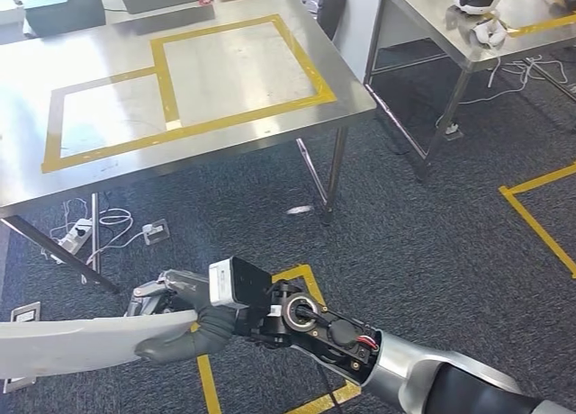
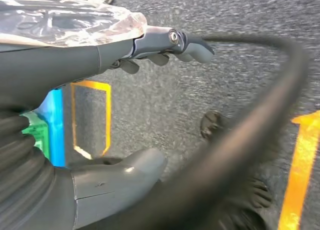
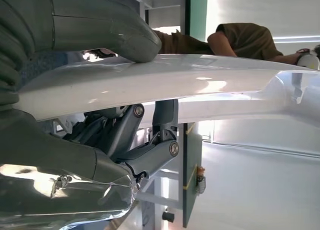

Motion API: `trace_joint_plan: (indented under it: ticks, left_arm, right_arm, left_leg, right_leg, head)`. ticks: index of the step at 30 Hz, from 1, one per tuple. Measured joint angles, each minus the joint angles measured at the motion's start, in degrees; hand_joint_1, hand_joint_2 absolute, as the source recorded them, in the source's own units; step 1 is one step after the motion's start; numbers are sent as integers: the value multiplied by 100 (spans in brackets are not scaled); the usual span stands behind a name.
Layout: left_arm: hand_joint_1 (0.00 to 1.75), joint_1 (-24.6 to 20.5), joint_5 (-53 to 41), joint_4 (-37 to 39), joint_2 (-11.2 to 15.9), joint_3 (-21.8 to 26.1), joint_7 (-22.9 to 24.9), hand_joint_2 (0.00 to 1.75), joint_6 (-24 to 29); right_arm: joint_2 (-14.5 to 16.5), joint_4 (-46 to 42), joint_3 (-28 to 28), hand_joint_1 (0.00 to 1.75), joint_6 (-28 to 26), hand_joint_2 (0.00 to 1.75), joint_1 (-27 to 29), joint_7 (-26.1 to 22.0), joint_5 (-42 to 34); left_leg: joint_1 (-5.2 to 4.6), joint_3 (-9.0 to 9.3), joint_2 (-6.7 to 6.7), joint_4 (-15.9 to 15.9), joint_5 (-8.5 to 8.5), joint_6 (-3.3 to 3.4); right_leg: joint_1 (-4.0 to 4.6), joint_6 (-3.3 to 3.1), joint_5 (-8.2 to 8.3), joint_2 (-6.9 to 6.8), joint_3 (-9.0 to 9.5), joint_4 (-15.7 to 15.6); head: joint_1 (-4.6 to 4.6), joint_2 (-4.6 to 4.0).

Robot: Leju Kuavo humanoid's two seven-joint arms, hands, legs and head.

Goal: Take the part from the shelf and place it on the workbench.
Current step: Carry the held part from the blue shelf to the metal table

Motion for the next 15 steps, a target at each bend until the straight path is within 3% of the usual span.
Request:
trace_joint_plan:
  ticks: [4, 8, 10, 12, 13, 14, 15]
  left_arm:
    - [0, 20, 21, 0, 19, -14, 24, 175, 15]
    - [0, 19, 24, -1, 9, -21, 26, 175, 16]
    - [0, 22, 14, 0, 5, -23, 26, 175, 17]
    - [0, 19, 4, 0, 4, -27, 26, 175, 17]
    - [0, 21, 2, 0, 2, -30, 26, 175, 17]
    - [0, 26, 2, 0, -1, -33, 26, 175, 17]
    - [0, 32, 2, 0, -4, -35, 27, 175, 17]
  right_arm:
    - [0, 47, 31, 175, -102, 175, -4, -68, -21]
    - [3, 63, 37, 175, -101, 175, -11, -83, -29]
    - [5, 69, 37, 175, -109, 175, -15, -87, -37]
    - [4, 87, 37, 175, -131, 175, -3, -90, -44]
    - [3, 98, 37, 175, -143, 175, 7, -90, -44]
    - [3, 107, 37, 175, -150, 175, 14, -90, -44]
    - [3, 112, 37, 175, -154, 175, 17, -90, -44]
  left_leg:
    - [-8, 428, 5, -1613, 1126, 97]
    - [-2, 517, 4, -1695, 1028, 235]
    - [12, 601, 12, -1715, 985, 304]
    - [6, 671, 12, -1714, 925, 343]
    - [3, 711, 10, -1713, 891, 345]
    - [2, 762, 5, -1713, 853, 340]
    - [1, 822, 0, -1712, 811, 331]
  right_leg:
    - [36, 101, -224, 51, 190, 13]
    - [26, 220, -376, 41, 188, 138]
    - [13, 266, -650, 23, -83, 741]
    - [9, 288, -929, 16, -550, 1587]
    - [8, 291, -945, 16, -729, 1836]
    - [8, 286, -833, 16, -803, 1852]
    - [8, 274, -614, 16, -766, 1636]
  head:
    - [-11, 0]
    - [7, 1]
    - [38, 1]
    - [62, 0]
    - [69, 0]
    - [78, 0]
    - [89, 0]
